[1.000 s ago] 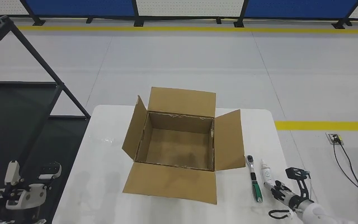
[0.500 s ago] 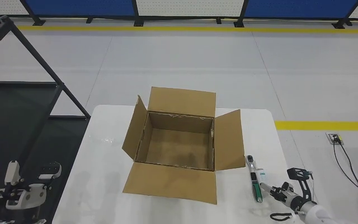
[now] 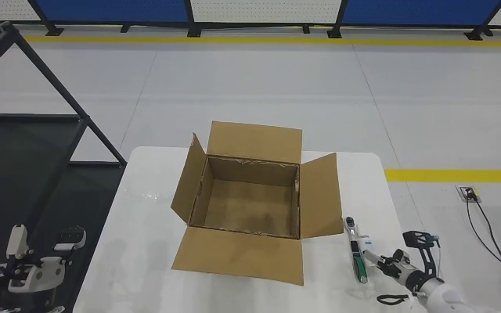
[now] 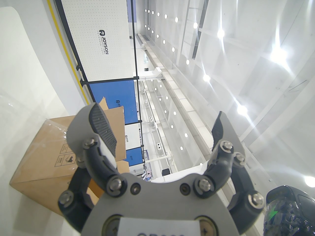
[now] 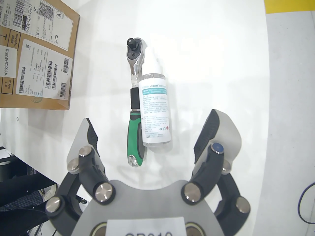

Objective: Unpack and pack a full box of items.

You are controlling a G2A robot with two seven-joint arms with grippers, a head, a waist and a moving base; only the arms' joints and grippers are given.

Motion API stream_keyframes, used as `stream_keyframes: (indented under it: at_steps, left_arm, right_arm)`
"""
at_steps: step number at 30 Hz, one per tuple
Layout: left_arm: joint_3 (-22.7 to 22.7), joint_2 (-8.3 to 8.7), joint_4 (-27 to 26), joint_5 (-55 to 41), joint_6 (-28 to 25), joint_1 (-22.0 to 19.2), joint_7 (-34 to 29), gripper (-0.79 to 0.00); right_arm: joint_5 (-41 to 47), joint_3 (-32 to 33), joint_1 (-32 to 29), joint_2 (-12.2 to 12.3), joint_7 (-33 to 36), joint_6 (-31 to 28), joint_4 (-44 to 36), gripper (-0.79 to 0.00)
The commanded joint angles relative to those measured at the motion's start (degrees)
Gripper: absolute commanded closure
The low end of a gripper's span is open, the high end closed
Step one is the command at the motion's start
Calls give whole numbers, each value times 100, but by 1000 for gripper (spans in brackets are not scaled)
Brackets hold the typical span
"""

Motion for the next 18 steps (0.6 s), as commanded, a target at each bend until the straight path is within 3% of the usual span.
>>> stream_keyframes:
  at_steps: [1,8,16,18]
  left_arm:
    - [0,0,0,0,0,0,0,-785]
    - [0,0,0,0,0,0,0,-785]
    - [0,0,0,0,0,0,0,-785]
    - [-35,2,10,-54,78,-44,-14,-785]
  right_arm:
    - [93,-4,11,10,-46,13,-6,-785]
    - [1833,56,253,-17,-272,335,146,-785]
    - [1833,56,253,-17,-272,335,146,-785]
    - [2222,29,261,-23,-250,287,191,-785]
